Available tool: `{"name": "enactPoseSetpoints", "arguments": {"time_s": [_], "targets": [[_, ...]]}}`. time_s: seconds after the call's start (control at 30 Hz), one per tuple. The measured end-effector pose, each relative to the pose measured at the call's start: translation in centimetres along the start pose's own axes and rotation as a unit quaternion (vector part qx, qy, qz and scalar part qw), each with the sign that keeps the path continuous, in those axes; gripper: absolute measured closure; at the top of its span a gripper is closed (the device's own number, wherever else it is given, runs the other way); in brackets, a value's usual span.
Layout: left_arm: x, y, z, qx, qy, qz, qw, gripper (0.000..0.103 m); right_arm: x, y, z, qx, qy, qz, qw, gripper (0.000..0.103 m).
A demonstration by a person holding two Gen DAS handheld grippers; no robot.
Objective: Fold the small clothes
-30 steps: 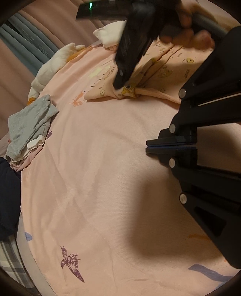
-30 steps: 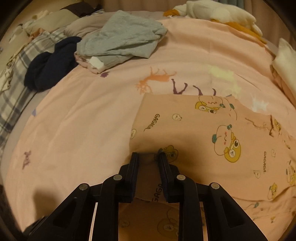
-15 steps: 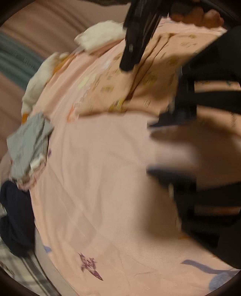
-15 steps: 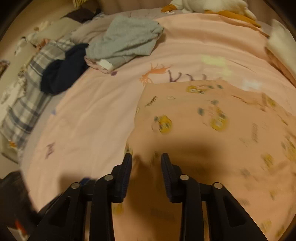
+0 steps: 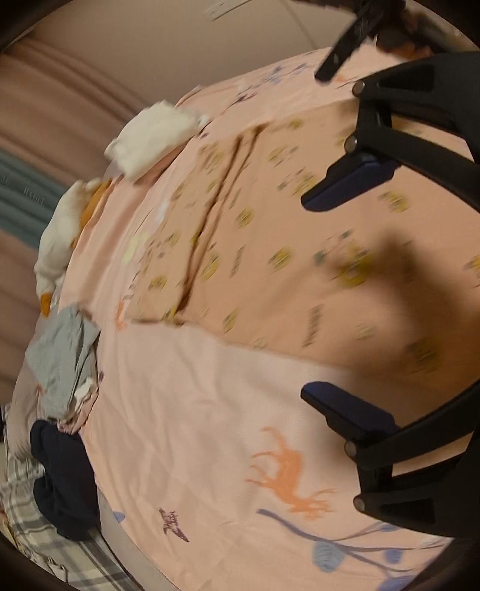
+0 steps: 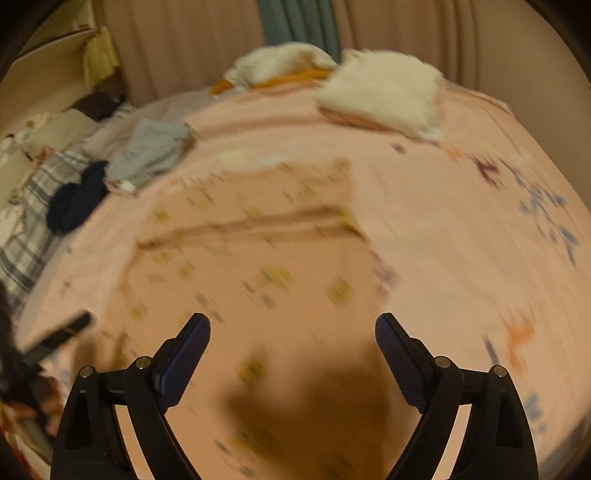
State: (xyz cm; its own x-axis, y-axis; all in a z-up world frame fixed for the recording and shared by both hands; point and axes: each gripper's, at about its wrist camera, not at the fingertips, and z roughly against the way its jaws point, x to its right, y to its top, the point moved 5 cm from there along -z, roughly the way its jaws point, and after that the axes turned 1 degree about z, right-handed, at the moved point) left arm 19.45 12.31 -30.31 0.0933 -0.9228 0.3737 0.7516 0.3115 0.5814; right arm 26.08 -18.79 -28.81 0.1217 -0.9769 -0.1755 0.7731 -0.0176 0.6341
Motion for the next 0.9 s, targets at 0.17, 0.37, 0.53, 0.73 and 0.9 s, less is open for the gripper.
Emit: {"name": "enactPoseSetpoints", "arguments": {"time_s": [0.17, 0.37, 0.53, 0.73, 0.9], "targets": [[0.1, -3.5, 0.1, -0.051, 0.005, 0.021, 0.9985, 0.004, 3.9, -4.0, -0.8, -0.033, -0.085, -0.045, 0.995, 0.012], [-0.2, -6.2, -0.4, -0.049, 0.008, 0.034, 0.9982, 0.004, 7.9, -7.4, -1.4, -0.059, 0.027, -0.163, 0.985, 0.012], [-0.4, -6.6, -0.4, -0.035, 0.007, 0.054, 0.9979, 0.002, 7.1, -7.6, -1.3, -0.05, 0.042, -0.155, 0.986, 0.009], [-0.4, -6.4, -0.8, -0.027, -0.003, 0.045, 0.9986, 0.001, 5.7, -8.0, -1.8, -0.038, 0.007, -0.101, 0.994, 0.001], [-0.1, -6.3, -1.4, -0.015, 0.006, 0.033, 0.9993, 0.0, 4.9, -8.4, -2.4, -0.036, -0.049, -0.043, 0.997, 0.001]]}}
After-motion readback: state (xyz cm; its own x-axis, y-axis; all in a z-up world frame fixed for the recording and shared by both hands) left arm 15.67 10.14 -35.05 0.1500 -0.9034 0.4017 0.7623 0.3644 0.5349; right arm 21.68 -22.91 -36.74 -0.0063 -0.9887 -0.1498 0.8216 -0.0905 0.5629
